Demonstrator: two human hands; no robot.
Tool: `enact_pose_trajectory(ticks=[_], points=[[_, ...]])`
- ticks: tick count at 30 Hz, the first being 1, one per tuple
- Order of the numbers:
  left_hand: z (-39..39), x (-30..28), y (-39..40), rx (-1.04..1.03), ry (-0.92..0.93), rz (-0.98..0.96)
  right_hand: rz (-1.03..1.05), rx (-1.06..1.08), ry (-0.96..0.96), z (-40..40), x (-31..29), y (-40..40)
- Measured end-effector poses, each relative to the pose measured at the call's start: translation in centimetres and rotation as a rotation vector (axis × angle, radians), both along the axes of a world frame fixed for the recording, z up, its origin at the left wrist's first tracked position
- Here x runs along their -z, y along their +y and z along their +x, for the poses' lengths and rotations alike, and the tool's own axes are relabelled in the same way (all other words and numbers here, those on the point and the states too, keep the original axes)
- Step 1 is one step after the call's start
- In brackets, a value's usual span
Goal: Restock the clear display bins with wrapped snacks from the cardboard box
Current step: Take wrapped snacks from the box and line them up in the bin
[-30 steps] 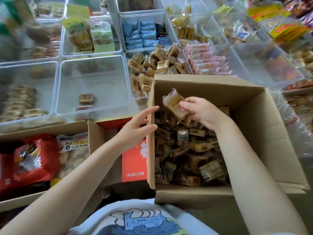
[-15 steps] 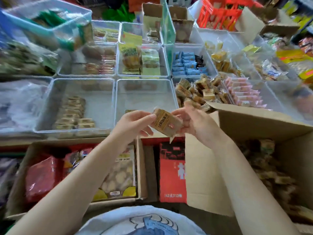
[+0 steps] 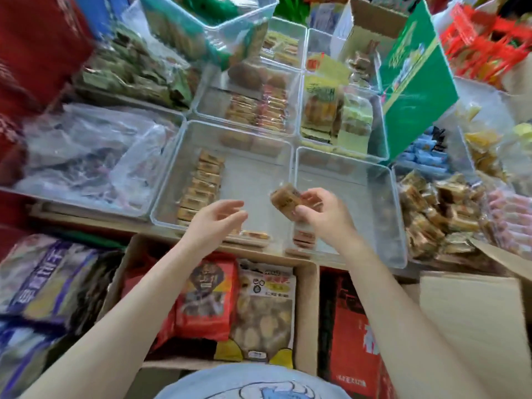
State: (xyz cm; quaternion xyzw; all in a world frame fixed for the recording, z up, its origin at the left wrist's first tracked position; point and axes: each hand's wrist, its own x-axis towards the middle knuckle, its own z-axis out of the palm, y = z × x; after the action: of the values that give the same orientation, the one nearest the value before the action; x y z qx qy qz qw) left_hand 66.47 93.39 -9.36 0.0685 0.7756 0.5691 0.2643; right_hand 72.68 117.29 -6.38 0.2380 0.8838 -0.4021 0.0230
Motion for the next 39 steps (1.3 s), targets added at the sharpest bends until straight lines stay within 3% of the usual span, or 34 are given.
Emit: enact_pose_trajectory(ticks=[2, 6, 10, 15, 18, 20, 23, 30, 39], points=[[-0.8, 1.8, 0.5, 0.011, -0.022, -0.017, 0.219, 0.088, -0.006, -1.3, 1.0, 1.9], [-1.3, 3.8, 3.2, 0.098, -0.027, -0.055, 0.348, 0.151, -0.193, -2.4, 3.8, 5.9], [-1.4, 4.8, 5.7, 0.134, -0.036, -0.087, 0.336, 0.049, -0.346, -4.0, 6.5, 8.5], [-1.8, 5.7, 7.4, 0.173, -0.053, -0.140, 0.346, -0.265, -0.560, -4.9, 9.1, 9.4], [-1.9, 5.9, 7.7, 0.179, -0.063, -0.171, 0.163, -0.229, -0.599, -4.5, 10.9, 9.3], [-1.8, 6.0, 7.6, 0.173, -0.070, -0.179, 0.050, -0.137, -0.582, -4.4, 11.9, 9.3], [-1.7, 5.9, 7.6, 0.184, -0.050, -0.205, 0.098, -0.047, -0.559, -4.5, 13.0, 9.7], [-1.5, 5.9, 7.5, 0.186, -0.052, -0.214, 0.144, -0.280, -0.607, -5.7, 13.8, 10.1], [-1.3, 6.4, 7.4, 0.191, -0.037, -0.234, 0.191, -0.221, -0.496, -5.4, 13.0, 9.6]])
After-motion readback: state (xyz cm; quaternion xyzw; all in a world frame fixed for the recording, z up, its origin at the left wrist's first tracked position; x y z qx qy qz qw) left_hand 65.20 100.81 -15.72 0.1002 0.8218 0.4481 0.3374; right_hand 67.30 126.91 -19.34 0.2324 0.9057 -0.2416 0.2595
